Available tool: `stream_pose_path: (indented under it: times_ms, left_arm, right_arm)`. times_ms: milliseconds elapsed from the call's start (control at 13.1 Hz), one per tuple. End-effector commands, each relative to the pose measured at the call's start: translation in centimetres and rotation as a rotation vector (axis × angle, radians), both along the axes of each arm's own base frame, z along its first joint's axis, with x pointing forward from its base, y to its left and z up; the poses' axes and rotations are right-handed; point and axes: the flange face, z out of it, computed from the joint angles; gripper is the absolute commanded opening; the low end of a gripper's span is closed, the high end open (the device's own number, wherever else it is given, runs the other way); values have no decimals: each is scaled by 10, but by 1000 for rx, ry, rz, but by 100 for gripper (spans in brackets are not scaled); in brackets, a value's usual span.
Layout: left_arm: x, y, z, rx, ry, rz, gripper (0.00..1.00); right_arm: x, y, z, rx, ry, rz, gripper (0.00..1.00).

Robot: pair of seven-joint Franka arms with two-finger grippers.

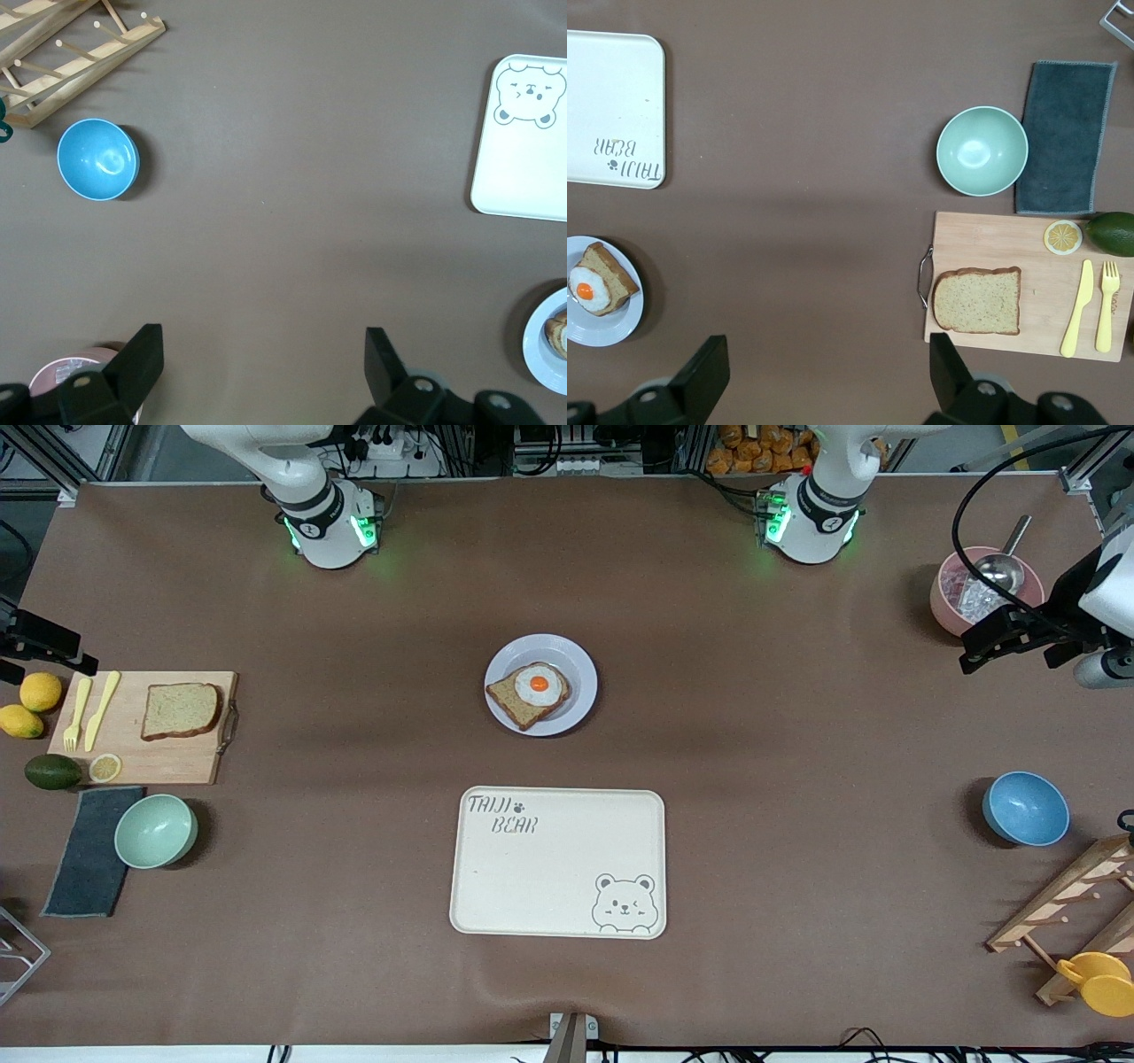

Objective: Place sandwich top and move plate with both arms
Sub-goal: 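Move the right gripper toward the bread slice on the wooden board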

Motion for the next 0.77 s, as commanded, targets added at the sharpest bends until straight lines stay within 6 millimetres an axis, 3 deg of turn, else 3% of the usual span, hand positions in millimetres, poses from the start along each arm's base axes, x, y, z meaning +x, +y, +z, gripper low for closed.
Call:
stream_pose_path:
  times_ms: [0,153,306,689]
  left_arm:
    - [-3,0,6,14,-15,2,100]
    - [-2,1,5,-3,-10,10,100]
    - [-2,-2,4,-11,-5,14,100]
    - [-3,-5,6,-6,-8,11,100]
  right_arm:
    - [0,2,6,-13,-30,-1,100]
    - [2,11,13,-71,-55,23,100]
    - [4,32,15,-141,-54,72,100]
    - [3,33,10,-123,-38,75,100]
